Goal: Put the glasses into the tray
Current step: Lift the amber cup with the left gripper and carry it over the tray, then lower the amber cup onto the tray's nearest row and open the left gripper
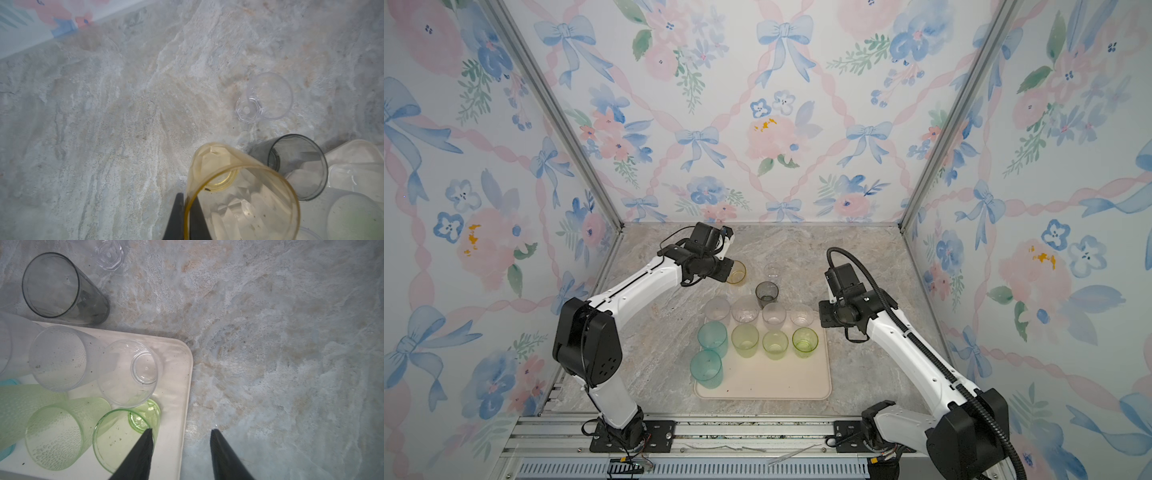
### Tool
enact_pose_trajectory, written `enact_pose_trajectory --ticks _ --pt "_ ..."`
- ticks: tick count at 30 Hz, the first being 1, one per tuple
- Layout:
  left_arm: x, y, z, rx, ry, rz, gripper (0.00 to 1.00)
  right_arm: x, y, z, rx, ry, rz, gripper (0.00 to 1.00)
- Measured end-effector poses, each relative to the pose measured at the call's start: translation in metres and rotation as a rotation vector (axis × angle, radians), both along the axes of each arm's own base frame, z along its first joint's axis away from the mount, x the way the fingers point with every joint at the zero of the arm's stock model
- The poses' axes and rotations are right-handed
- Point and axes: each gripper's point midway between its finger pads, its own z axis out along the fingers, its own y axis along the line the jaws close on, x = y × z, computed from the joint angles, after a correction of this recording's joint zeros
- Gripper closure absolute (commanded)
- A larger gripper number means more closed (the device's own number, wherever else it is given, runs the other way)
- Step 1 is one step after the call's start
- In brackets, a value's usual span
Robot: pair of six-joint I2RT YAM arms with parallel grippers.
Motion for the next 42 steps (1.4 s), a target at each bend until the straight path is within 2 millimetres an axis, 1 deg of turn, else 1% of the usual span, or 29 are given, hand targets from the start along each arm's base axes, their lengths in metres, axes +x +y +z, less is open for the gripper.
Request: enact_pose_trajectory --ticks 3,5,7,9,11,13,16,19,21,24,27,29,31,33,37,42 --pt "-0.008 -0.005 0.027 -0.015 -0.053 -0.03 1.0 0.0 0.0 0.001 0.003 -0.005 0.0 0.52" --pt "-0.021 -0.015 0.04 -0.014 -0.075 -0.072 1.0 0.0 0.0 0.002 0.006 -0.011 0.0 0.52" --pt "-0.039 -0.028 0.048 -0.004 -0.085 -0.127 1.0 0.0 0.0 0.003 0.007 -0.014 0.0 0.52" --pt "-0.058 -0.042 0.055 0.005 -0.097 -0.187 1.0 0.0 0.0 0.004 0.008 -0.015 0.0 0.52" --pt "-0.086 -0.055 0.061 0.016 -0.103 -0.262 1.0 0.0 0.0 0.004 0.009 -0.016 0.0 0.52" --pt "-0.112 -0.063 0.066 0.024 -0.104 -0.327 1.0 0.0 0.001 0.004 0.013 -0.017 -0.001 0.52" --pt "-0.151 -0.068 0.072 0.032 -0.1 -0.412 1.0 0.0 0.003 0.006 0.021 -0.024 0.0 0.52" --pt "-0.182 -0.069 0.073 0.042 -0.08 -0.476 1.0 -0.001 0.006 0.008 0.029 -0.03 0.005 0.52" --pt "-0.201 -0.071 0.067 0.059 -0.052 -0.518 1.0 -0.002 0.009 0.008 0.031 -0.031 0.012 0.51" --pt "-0.23 -0.077 0.047 0.1 0.01 -0.586 1.0 -0.004 0.014 0.008 0.033 -0.031 0.03 0.52" --pt "-0.257 -0.083 0.017 0.165 0.091 -0.641 1.0 -0.006 0.018 0.01 0.038 -0.036 0.041 0.52" --pt "-0.268 -0.084 -0.002 0.205 0.141 -0.652 1.0 -0.007 0.019 0.011 0.042 -0.041 0.043 0.52" --pt "-0.272 -0.08 -0.019 0.239 0.178 -0.635 1.0 -0.009 0.019 0.012 0.046 -0.046 0.043 0.52" --pt "-0.272 -0.074 -0.031 0.266 0.204 -0.605 1.0 -0.01 0.019 0.013 0.05 -0.05 0.042 0.52" --pt "-0.273 -0.062 -0.051 0.311 0.241 -0.556 1.0 -0.014 0.018 0.011 0.051 -0.051 0.043 0.51" --pt "-0.273 -0.055 -0.076 0.351 0.275 -0.521 1.0 -0.016 0.017 0.01 0.051 -0.051 0.043 0.51"
